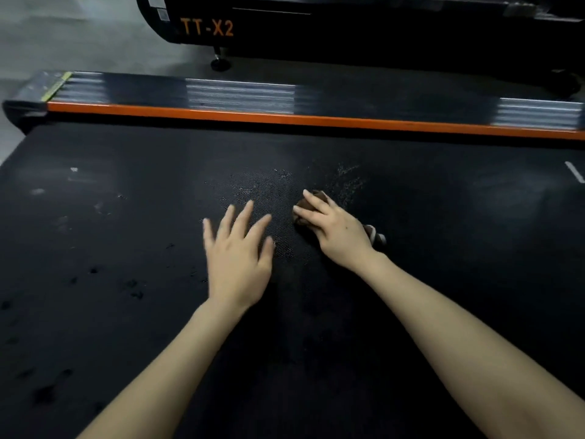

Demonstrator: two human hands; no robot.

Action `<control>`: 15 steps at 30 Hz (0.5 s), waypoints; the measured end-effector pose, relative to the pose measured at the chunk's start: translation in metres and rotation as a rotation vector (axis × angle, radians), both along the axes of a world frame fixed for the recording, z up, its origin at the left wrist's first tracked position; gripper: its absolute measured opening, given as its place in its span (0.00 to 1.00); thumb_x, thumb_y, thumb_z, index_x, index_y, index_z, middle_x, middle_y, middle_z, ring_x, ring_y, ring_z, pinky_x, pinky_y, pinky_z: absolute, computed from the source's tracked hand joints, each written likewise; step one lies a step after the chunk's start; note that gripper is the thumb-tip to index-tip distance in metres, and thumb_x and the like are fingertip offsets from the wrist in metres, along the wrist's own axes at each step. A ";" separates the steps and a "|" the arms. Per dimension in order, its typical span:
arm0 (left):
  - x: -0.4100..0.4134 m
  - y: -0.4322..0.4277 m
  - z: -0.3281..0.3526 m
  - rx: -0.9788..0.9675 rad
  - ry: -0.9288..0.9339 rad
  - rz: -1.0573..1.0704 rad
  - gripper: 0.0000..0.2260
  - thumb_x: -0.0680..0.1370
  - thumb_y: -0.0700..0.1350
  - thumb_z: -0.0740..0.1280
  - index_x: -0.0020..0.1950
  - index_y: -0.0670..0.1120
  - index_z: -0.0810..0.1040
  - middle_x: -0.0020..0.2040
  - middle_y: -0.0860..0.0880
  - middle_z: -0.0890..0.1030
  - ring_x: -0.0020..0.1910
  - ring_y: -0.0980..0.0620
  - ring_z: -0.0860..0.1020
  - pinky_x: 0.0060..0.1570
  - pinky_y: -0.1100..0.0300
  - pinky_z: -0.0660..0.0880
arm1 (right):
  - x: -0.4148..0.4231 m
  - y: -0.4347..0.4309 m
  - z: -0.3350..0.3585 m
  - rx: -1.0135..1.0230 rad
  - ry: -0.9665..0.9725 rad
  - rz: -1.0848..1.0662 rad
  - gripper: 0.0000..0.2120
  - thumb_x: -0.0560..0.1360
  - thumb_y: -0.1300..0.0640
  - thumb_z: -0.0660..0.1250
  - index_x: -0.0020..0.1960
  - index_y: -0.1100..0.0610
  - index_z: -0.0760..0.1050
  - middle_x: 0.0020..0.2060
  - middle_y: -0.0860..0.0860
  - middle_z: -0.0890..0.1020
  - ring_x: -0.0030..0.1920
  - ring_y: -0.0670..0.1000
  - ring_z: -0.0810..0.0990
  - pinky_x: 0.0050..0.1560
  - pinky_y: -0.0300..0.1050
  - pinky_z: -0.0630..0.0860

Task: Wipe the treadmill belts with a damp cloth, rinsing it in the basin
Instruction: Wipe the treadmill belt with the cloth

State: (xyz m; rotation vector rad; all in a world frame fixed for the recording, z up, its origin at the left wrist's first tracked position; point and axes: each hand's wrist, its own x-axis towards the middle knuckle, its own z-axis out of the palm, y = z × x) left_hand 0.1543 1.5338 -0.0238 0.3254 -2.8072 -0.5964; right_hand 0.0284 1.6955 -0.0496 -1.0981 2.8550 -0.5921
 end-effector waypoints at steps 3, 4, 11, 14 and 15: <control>0.048 -0.015 -0.007 -0.176 -0.143 -0.005 0.26 0.77 0.58 0.48 0.70 0.51 0.72 0.73 0.45 0.66 0.74 0.38 0.60 0.70 0.36 0.46 | -0.016 -0.017 0.004 0.021 -0.026 -0.152 0.19 0.81 0.56 0.57 0.71 0.46 0.67 0.75 0.49 0.58 0.75 0.59 0.53 0.74 0.54 0.50; 0.060 -0.020 -0.012 -0.208 -0.201 -0.005 0.27 0.77 0.58 0.46 0.71 0.51 0.70 0.74 0.45 0.65 0.74 0.37 0.59 0.70 0.35 0.45 | -0.013 -0.023 0.004 0.001 -0.036 -0.215 0.19 0.80 0.56 0.57 0.70 0.47 0.67 0.75 0.49 0.58 0.75 0.60 0.52 0.75 0.54 0.50; 0.078 -0.027 -0.037 -0.231 -0.291 0.012 0.26 0.79 0.60 0.44 0.76 0.56 0.60 0.77 0.47 0.58 0.76 0.40 0.51 0.71 0.34 0.45 | 0.152 0.013 -0.003 -0.021 0.026 0.285 0.21 0.75 0.57 0.56 0.66 0.50 0.73 0.72 0.52 0.67 0.70 0.66 0.63 0.69 0.59 0.60; 0.078 -0.028 -0.038 -0.214 -0.265 0.013 0.27 0.79 0.60 0.44 0.76 0.55 0.59 0.77 0.47 0.58 0.76 0.40 0.50 0.71 0.35 0.43 | 0.149 0.058 0.003 0.021 0.065 0.400 0.23 0.73 0.59 0.54 0.66 0.50 0.72 0.71 0.53 0.68 0.70 0.63 0.65 0.68 0.60 0.59; 0.078 -0.028 -0.039 -0.210 -0.259 0.015 0.27 0.79 0.60 0.43 0.76 0.55 0.60 0.77 0.47 0.58 0.76 0.40 0.50 0.71 0.35 0.42 | 0.132 0.072 0.000 0.034 0.110 0.326 0.23 0.73 0.59 0.54 0.65 0.51 0.73 0.69 0.55 0.69 0.68 0.65 0.68 0.66 0.64 0.61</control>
